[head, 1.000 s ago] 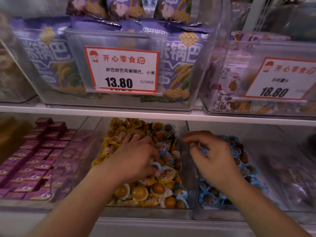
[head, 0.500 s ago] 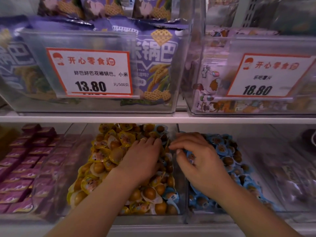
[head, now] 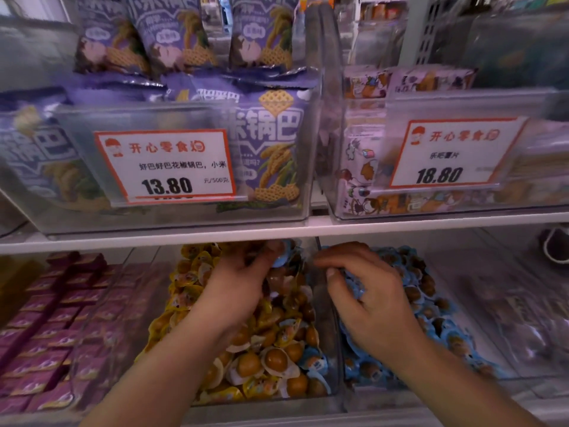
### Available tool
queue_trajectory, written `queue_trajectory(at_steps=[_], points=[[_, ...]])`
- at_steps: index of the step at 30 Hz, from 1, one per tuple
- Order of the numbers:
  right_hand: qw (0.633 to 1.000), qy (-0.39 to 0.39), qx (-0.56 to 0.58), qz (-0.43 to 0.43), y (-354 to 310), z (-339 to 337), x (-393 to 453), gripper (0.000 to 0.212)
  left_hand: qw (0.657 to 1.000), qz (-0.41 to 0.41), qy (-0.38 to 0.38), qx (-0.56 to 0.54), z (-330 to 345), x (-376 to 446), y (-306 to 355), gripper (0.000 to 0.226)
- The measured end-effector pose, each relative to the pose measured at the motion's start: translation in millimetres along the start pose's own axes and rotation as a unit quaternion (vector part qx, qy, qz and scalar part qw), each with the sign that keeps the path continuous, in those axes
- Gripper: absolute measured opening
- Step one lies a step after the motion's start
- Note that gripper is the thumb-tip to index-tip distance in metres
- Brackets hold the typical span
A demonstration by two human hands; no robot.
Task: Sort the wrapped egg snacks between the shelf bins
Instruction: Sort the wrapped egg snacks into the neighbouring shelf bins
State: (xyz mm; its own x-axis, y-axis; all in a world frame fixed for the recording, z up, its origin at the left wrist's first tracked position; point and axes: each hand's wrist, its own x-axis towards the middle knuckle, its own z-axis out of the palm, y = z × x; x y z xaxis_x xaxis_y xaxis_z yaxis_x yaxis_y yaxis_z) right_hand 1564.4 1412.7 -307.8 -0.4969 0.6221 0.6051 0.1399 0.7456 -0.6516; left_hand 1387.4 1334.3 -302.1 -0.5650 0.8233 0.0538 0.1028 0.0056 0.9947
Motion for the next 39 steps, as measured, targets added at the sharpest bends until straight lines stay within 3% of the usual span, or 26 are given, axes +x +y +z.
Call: queue_trajectory(at_steps=[2,6,8,10,11,13,14,16,18,21,25,28,30,33,36,39], points=[[0.999,0.032,0.019,0.011,-10,-2,-3,0.021,0.981,-0.068,0.006,-0.181,7,-12,14,0.033],[0.995,0.021,0.07,0.075,-35,-2,-15,0.022,0.96,-0.078,0.088,-0.254,16,-24,30,0.018],[0.963,-0.008,0.193,0.189,-51,3,-19,0.03,0.985,-0.005,0.112,-0.134,26,-37,33,0.019],[0.863,-0.038,0.389,0.32,-65,6,-20,0.033,0.989,0.118,0.088,0.002,42,-58,34,0.013],[0.805,-0.046,0.469,0.362,-71,4,-20,0.034,0.978,0.183,0.056,0.081,49,-68,34,0.011],[0.712,-0.025,0.568,0.411,-77,-5,-19,0.037,0.902,0.314,0.017,0.295,60,-81,30,0.014],[0.679,-0.005,0.597,0.427,-75,-11,-18,0.038,0.862,0.34,0.004,0.377,63,-83,28,0.024],[0.662,0.003,0.607,0.44,-67,-22,-19,0.033,0.852,0.277,-0.042,0.442,64,-83,31,0.054],[0.69,-0.008,0.572,0.444,-54,-28,-20,0.027,0.854,0.252,-0.09,0.447,61,-78,28,0.075],[0.759,0.025,0.486,0.432,-25,-39,-15,0.022,0.875,0.245,-0.15,0.389,51,-64,24,0.087],[0.867,0.088,0.29,0.394,25,-67,3,0.014,0.899,0.223,-0.122,0.356,32,-31,13,0.054],[0.931,0.078,0.063,0.35,61,-91,14,0.013,0.903,0.17,-0.083,0.386,17,-7,-8,0.031],[0.943,0.078,-0.022,0.323,73,-100,14,0.013,0.899,0.142,-0.082,0.407,9,1,-19,0.027],[0.96,0.07,0.022,0.27,63,-82,5,0.013,0.897,0.138,-0.077,0.413,3,6,-26,0.027],[0.977,-0.054,0.06,0.196,40,-45,-10,0.034,0.899,0.096,-0.085,0.418,-5,22,-24,0.031],[0.972,-0.148,0.081,0.166,23,-13,-16,0.049,0.883,0.039,-0.071,0.462,-4,53,-13,0.036]])
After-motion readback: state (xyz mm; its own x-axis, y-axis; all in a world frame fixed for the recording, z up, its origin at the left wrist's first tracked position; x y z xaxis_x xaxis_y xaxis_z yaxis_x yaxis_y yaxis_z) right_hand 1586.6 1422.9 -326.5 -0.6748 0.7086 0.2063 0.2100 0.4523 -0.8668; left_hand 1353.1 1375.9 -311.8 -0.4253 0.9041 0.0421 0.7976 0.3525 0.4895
